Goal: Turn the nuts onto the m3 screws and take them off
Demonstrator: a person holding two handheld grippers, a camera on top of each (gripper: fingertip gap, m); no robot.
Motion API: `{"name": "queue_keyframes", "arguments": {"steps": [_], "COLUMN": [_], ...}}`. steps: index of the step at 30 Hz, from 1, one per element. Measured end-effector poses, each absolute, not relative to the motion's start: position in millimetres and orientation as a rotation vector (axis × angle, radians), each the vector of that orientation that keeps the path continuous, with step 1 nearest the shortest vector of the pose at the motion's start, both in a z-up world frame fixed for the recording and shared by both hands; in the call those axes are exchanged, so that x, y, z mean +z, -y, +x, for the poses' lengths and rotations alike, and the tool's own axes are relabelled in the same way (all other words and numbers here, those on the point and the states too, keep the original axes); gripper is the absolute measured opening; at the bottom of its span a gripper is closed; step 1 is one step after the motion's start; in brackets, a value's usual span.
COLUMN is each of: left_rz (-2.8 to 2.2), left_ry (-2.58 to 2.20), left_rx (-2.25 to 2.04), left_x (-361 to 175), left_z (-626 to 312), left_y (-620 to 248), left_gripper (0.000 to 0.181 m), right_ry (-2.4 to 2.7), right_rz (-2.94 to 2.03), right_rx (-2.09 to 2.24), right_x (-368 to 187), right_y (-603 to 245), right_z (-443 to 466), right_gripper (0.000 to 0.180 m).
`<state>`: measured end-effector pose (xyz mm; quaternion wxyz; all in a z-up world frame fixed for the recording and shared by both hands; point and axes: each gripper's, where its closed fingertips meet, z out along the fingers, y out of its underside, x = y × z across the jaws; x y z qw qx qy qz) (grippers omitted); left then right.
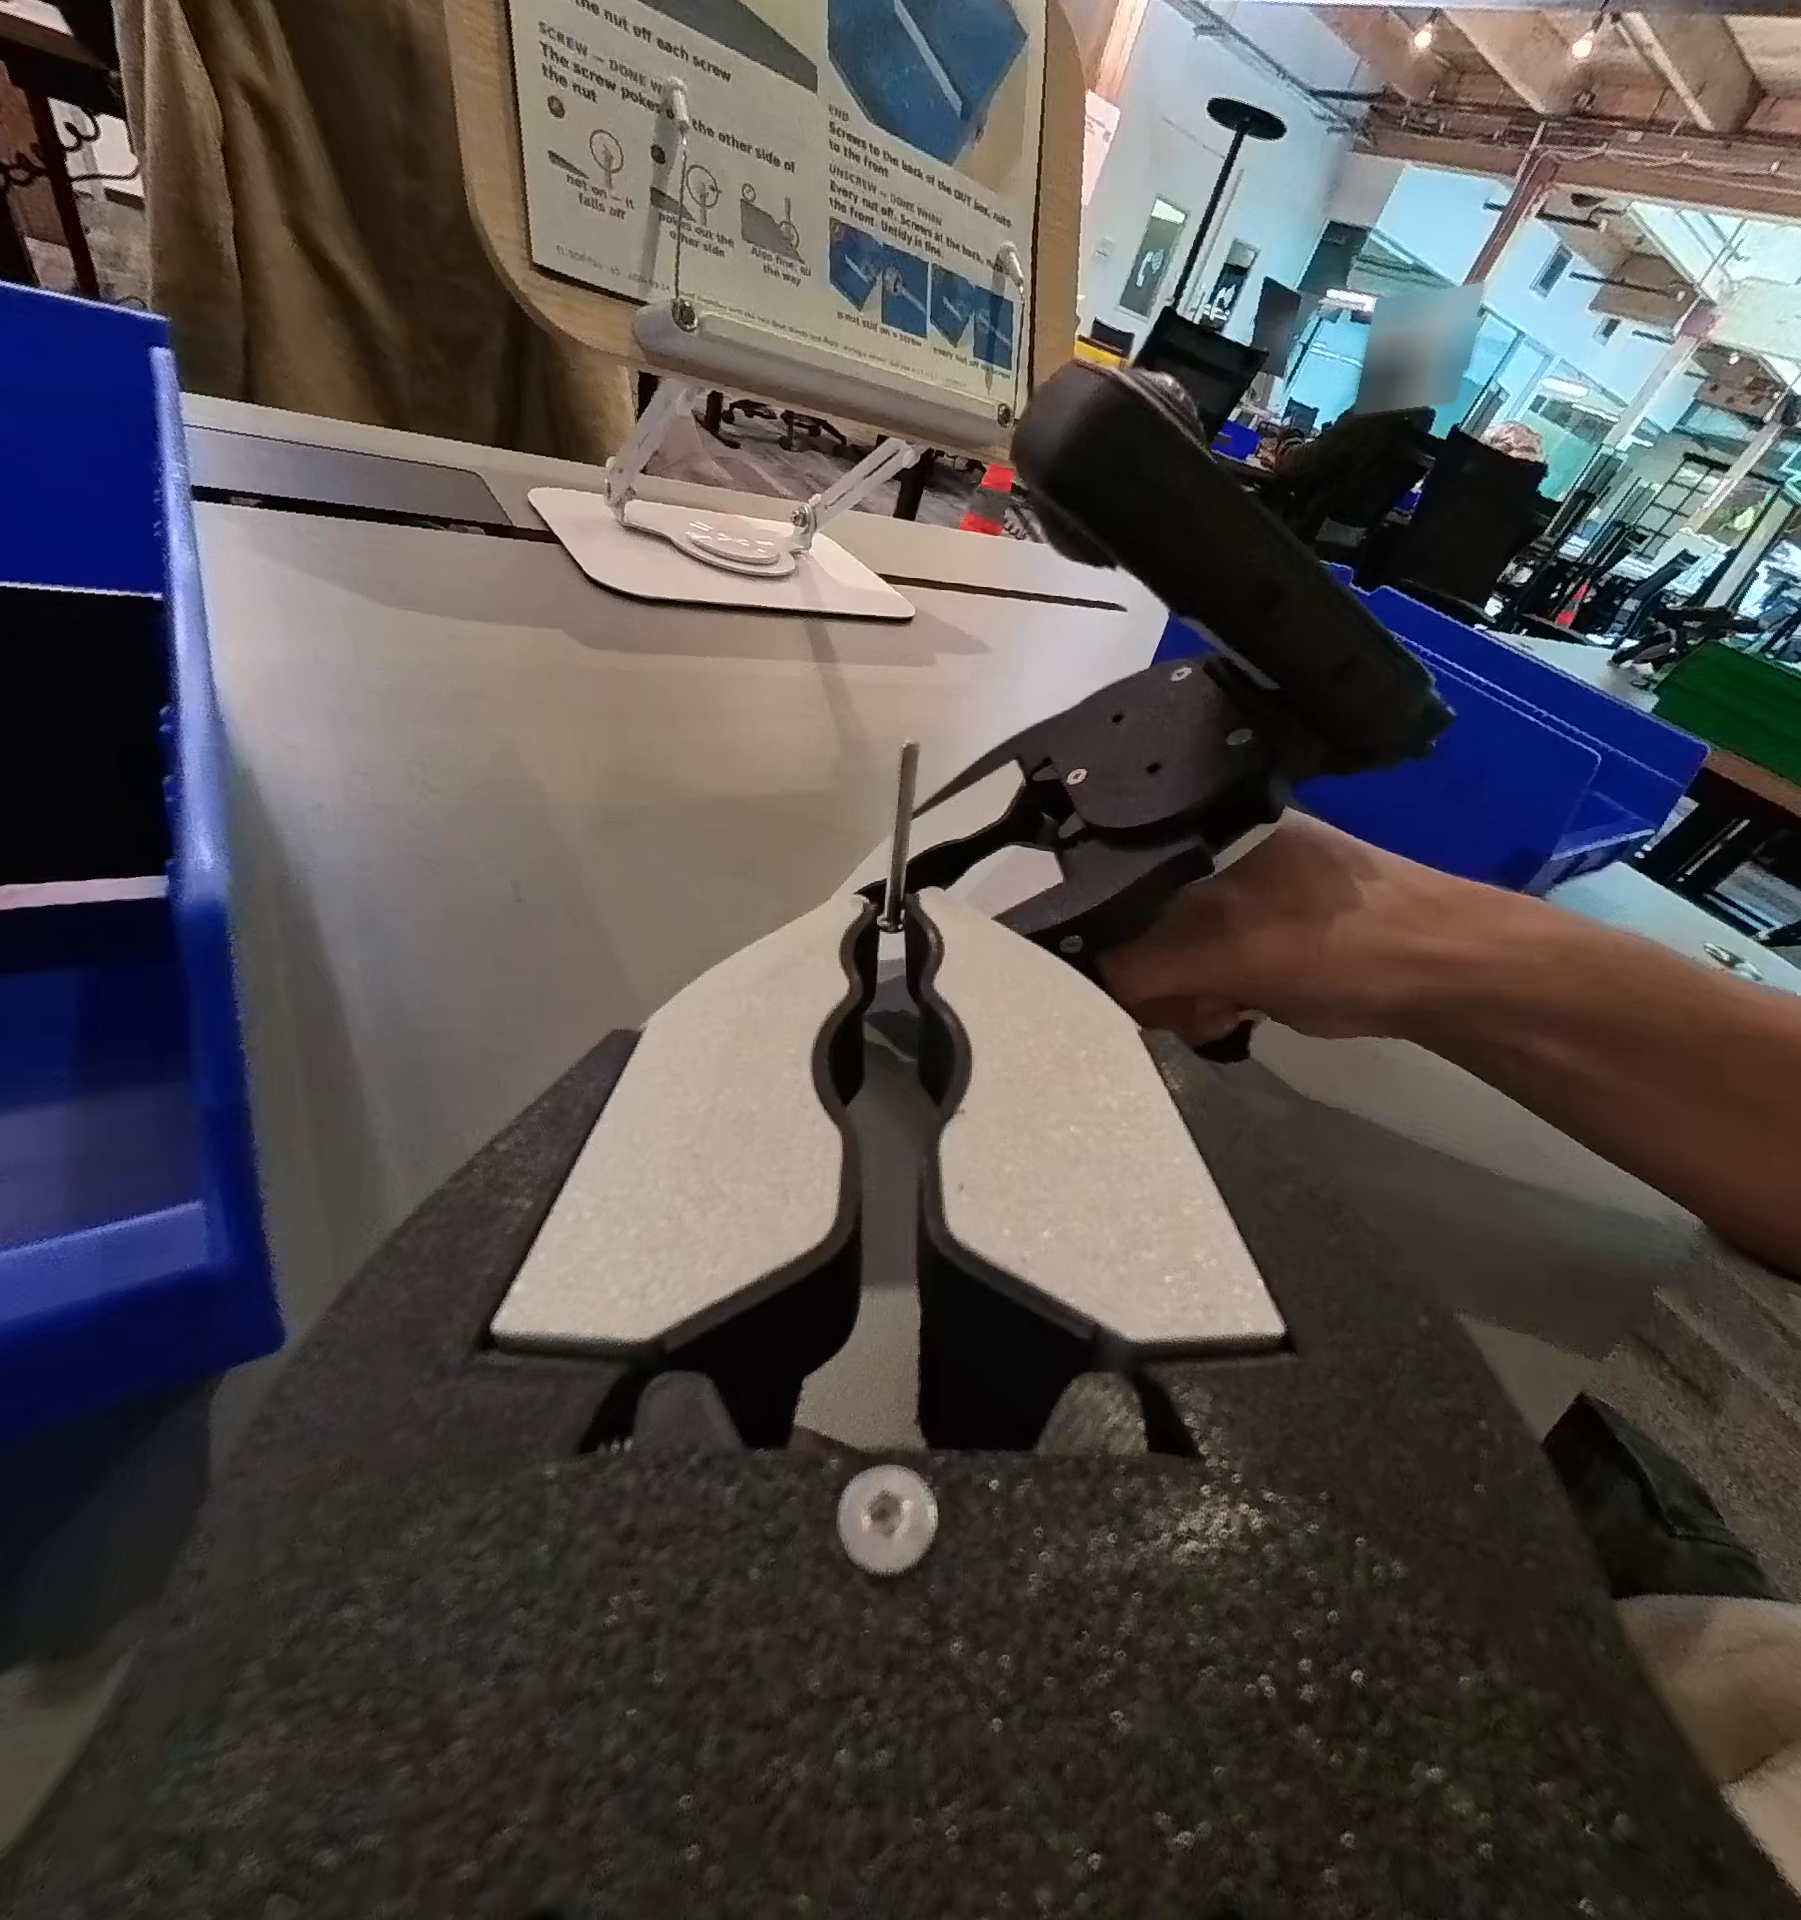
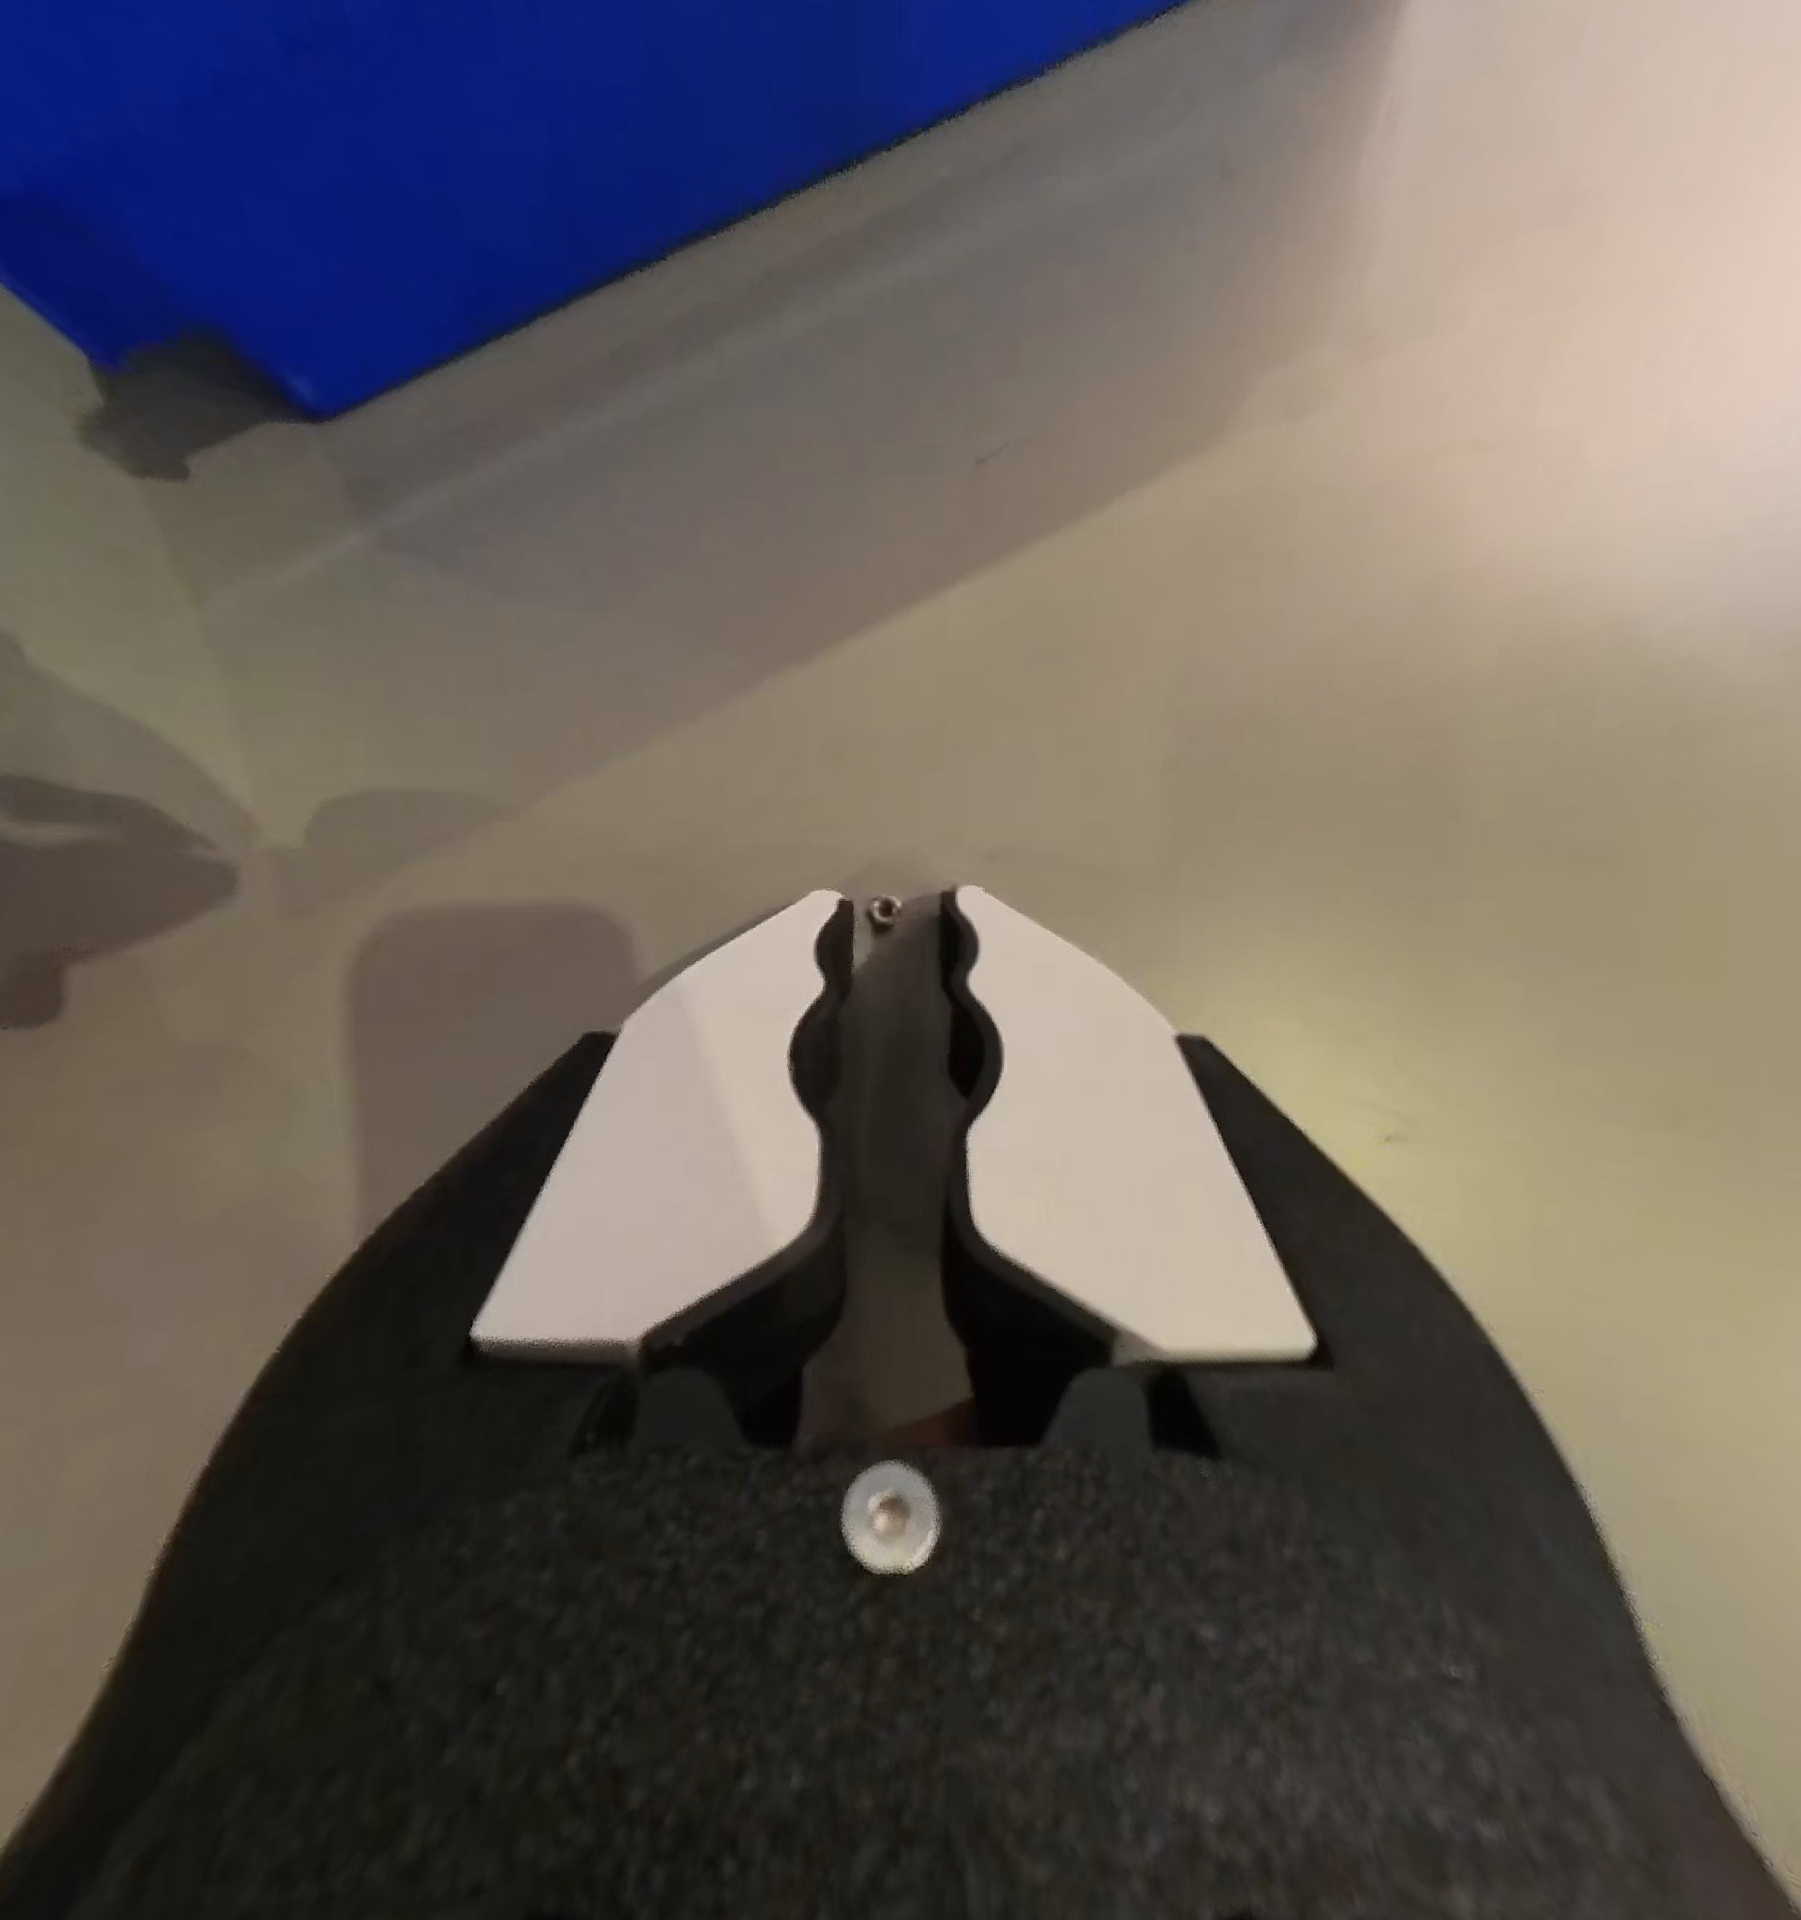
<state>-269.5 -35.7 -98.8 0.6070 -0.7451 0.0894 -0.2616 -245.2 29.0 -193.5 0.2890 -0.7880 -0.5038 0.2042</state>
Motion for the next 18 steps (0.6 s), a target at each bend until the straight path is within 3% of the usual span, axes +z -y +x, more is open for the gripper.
{"name": "queue_keyframes", "arguments": {"steps": [1,3,12,18], "left_rz": [-1.724,-1.725,-1.716,-1.715], "left_ry": [-0.211,-0.220,-0.218,-0.223], "left_rx": [-0.602,-0.601,-0.622,-0.628], "left_x": [-99.0,-99.2,-97.9,-97.8], "left_z": [-268.9,-267.8,-267.8,-267.0], "left_y": [35.8,35.9,36.8,37.1], "left_gripper": [0.004,0.004,0.004,0.004], "right_ry": [1.312,1.228,1.098,1.102], "right_rz": [-2.119,-2.141,-2.173,-2.166], "right_rx": [0.531,0.518,0.446,0.448], "right_x": [-193.4,-193.3,-193.5,-192.9], "right_y": [-28.9,-27.5,-23.6,-24.9], "right_z": [-245.4,-247.0,-249.1,-247.7], "right_gripper": [0.017,0.022,0.005,0.004]}}
